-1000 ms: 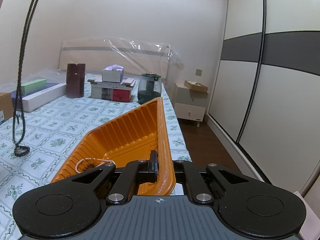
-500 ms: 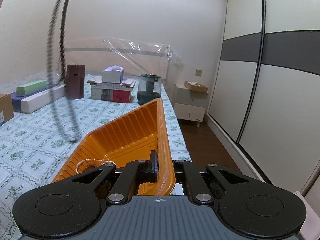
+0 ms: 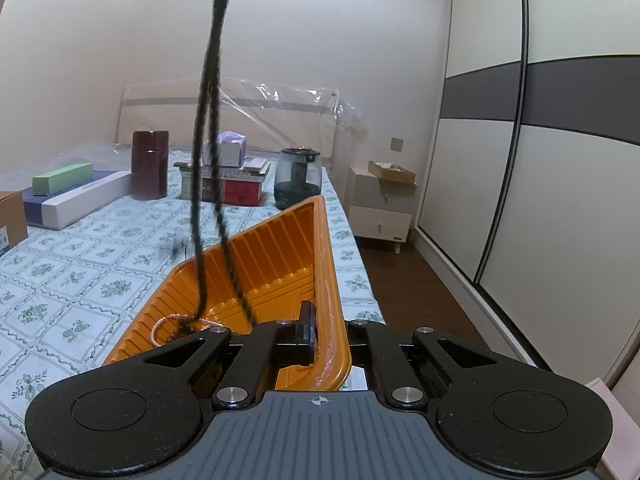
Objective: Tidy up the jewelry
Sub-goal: 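Lift the long necklace high with the left gripper and lower it into the tray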
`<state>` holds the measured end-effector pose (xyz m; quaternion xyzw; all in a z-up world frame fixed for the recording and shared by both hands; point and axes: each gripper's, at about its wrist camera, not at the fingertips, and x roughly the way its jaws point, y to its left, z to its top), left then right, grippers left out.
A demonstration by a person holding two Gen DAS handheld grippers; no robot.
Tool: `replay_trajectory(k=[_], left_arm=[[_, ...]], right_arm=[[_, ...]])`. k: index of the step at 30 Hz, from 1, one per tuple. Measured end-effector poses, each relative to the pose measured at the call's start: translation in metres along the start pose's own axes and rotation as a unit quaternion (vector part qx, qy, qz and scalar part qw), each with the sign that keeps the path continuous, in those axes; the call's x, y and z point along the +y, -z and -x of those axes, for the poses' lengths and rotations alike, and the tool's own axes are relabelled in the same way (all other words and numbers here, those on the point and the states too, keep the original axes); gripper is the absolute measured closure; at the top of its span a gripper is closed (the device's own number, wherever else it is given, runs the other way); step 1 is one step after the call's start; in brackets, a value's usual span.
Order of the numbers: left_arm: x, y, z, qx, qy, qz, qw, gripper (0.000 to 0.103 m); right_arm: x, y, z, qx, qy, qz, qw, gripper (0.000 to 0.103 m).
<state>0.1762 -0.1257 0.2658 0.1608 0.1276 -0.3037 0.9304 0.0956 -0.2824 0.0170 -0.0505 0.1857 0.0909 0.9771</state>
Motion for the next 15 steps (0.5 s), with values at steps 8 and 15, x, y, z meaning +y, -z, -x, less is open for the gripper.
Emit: replay_trajectory(k=[8,15], left_arm=[[-0.015,0.048,-0.048,0.064,0.027,0.02,0.9974,0.097],[-0.019,0.086,-0.076,0.111,0.027,0.03,0.993,0.097]], right_arm=[[0.0,0.0,-0.001,0.001,0.0,0.0,1.0,0.097],[0.0,0.001,-0.002,0.003,0.001,-0.001,1.0,0.097]])
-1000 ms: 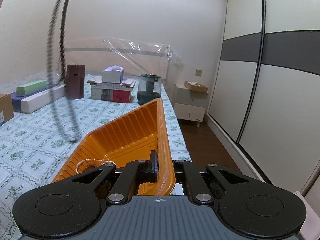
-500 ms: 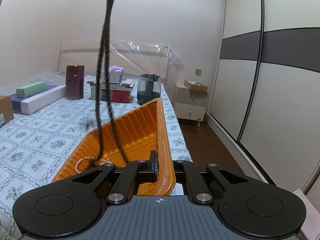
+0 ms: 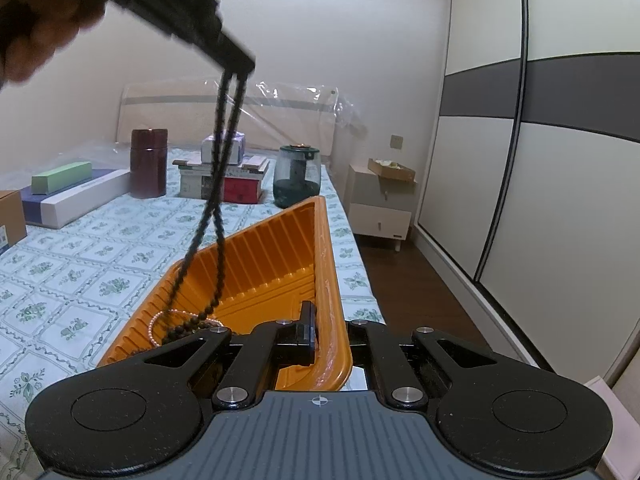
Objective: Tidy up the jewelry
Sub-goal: 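Lift the long necklace high with the left gripper and lower it into the tray, then open the left gripper and withdraw it from the tray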
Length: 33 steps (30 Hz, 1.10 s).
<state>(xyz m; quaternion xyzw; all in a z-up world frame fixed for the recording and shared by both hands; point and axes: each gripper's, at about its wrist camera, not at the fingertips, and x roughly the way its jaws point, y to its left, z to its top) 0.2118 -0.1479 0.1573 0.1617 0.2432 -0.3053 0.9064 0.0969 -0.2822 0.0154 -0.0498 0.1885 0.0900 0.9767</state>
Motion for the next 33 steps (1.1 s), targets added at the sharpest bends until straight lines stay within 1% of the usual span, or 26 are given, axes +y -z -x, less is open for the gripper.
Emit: replay_trajectory(k=[3,5,6,9,14,17,19,22,25,27,33], left_arm=[[0.002,0.011,-0.011,0.016,0.001,0.009,0.9998,0.097],[0.005,0.013,-0.015,0.02,0.0,0.013,0.9997,0.096],[0.006,0.014,-0.016,0.019,0.0,0.015,0.9997,0.094],[0.008,0.017,-0.013,0.016,-0.003,0.017,0.9997,0.084],[0.014,0.023,-0.003,0.016,-0.017,0.025,0.9994,0.084],[0.018,0.035,0.004,0.02,-0.028,0.041,0.9986,0.083],[0.02,0.047,0.009,0.025,-0.035,0.055,0.9976,0.081],[0.023,0.067,0.015,0.037,-0.052,0.076,0.9951,0.077],[0.027,0.088,0.022,0.045,-0.064,0.105,0.9914,0.076],[0.028,0.1,0.028,0.048,-0.079,0.116,0.9889,0.076],[0.031,0.137,0.05,0.05,-0.124,0.163,0.9775,0.07]], right_arm=[[0.0,0.0,-0.001,0.001,0.001,-0.001,1.0,0.097],[0.0,0.0,-0.002,0.001,0.0,0.0,1.0,0.097],[0.0,0.0,-0.002,0.001,0.0,0.0,1.0,0.097],[0.0,0.0,-0.003,0.001,0.001,0.0,1.0,0.097],[-0.001,0.0,-0.003,0.003,0.001,-0.001,1.0,0.097],[-0.001,0.0,-0.003,0.003,0.001,-0.001,1.0,0.097],[-0.001,0.001,-0.003,0.003,0.0,-0.001,1.0,0.097],[-0.002,0.001,-0.002,0.004,-0.001,0.0,1.0,0.097],[-0.002,0.001,-0.002,0.004,-0.002,0.001,1.0,0.097],[-0.002,0.0,-0.002,0.005,-0.003,0.001,1.0,0.097],[-0.002,0.0,-0.002,0.005,-0.004,0.001,1.0,0.097]])
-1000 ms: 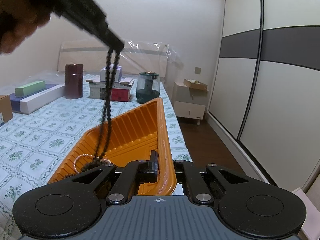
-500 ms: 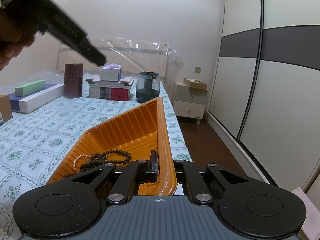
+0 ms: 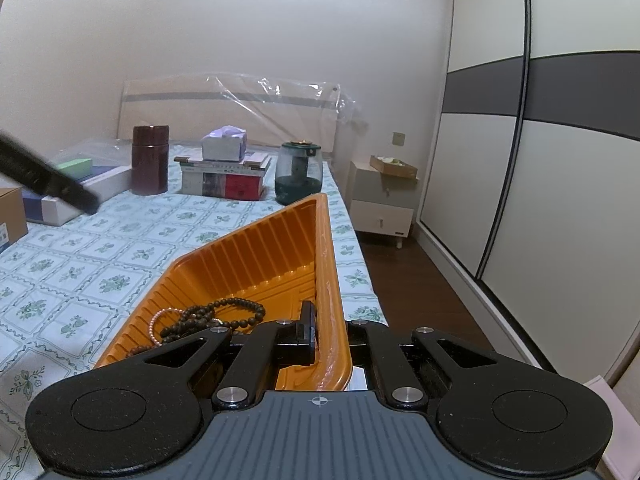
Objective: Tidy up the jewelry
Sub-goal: 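Open the left gripper and withdraw it from the tray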
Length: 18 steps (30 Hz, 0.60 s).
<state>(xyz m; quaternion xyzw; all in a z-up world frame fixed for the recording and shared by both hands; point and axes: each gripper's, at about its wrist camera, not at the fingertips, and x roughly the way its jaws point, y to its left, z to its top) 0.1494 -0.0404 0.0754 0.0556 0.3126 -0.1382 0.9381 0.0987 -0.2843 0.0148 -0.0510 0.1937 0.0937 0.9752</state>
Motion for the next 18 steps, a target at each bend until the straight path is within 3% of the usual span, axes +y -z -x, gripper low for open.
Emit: replay_trajectory(k=[12,18], left_arm=[[0.026,0.058,0.012,0.029,-0.041,0.087,0.9949,0.058],[0.025,0.077,0.007,0.048,-0.049,0.099,0.9928,0.056]], right_arm=[[-0.006,0.001,0.001,0.008,-0.011,-0.012,1.0,0.097],[-0.009,0.001,0.0,0.014,-0.015,-0.021,1.0,0.097]])
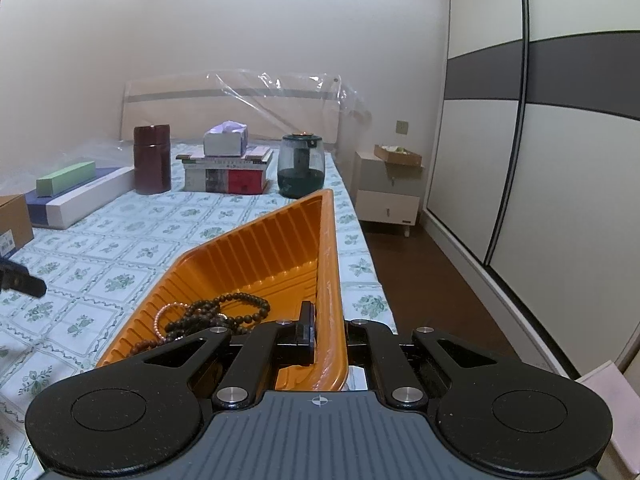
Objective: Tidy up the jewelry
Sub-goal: 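Open the left gripper and withdraw it from the tray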
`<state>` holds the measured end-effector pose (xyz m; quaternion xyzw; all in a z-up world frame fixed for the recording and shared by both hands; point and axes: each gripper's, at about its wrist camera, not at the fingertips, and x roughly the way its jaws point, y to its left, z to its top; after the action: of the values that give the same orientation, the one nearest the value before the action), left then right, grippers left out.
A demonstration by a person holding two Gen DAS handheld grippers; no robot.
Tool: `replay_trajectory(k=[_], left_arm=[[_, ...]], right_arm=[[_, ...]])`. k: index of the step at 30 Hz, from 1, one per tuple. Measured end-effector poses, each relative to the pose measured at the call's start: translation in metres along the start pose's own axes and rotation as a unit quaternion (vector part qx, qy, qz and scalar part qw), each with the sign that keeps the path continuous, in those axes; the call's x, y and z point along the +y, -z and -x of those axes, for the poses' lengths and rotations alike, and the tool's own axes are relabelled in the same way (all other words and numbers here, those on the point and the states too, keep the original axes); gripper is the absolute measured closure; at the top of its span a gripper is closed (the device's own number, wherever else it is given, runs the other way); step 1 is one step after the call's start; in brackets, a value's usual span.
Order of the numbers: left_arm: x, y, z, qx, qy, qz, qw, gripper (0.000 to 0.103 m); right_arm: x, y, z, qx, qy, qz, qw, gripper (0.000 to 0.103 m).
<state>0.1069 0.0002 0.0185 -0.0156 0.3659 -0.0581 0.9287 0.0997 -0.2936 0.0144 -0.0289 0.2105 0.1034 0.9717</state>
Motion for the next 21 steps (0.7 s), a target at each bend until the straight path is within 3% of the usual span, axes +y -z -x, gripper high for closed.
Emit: replay_trajectory(k=[5,21], left_arm=[[-0.004,0.009,-0.004,0.007,-0.002,0.005,1.0,0.049],[-0.016,0.019,-0.013,0.022,0.017,0.007,0.9996,0.047]], right_arm=[[-0.006,0.003,0.0,0.007,-0.004,-0.013,1.0,0.097],[-0.028,0.012,0.001,0.032,-0.021,-0.062,0.997,0.096]])
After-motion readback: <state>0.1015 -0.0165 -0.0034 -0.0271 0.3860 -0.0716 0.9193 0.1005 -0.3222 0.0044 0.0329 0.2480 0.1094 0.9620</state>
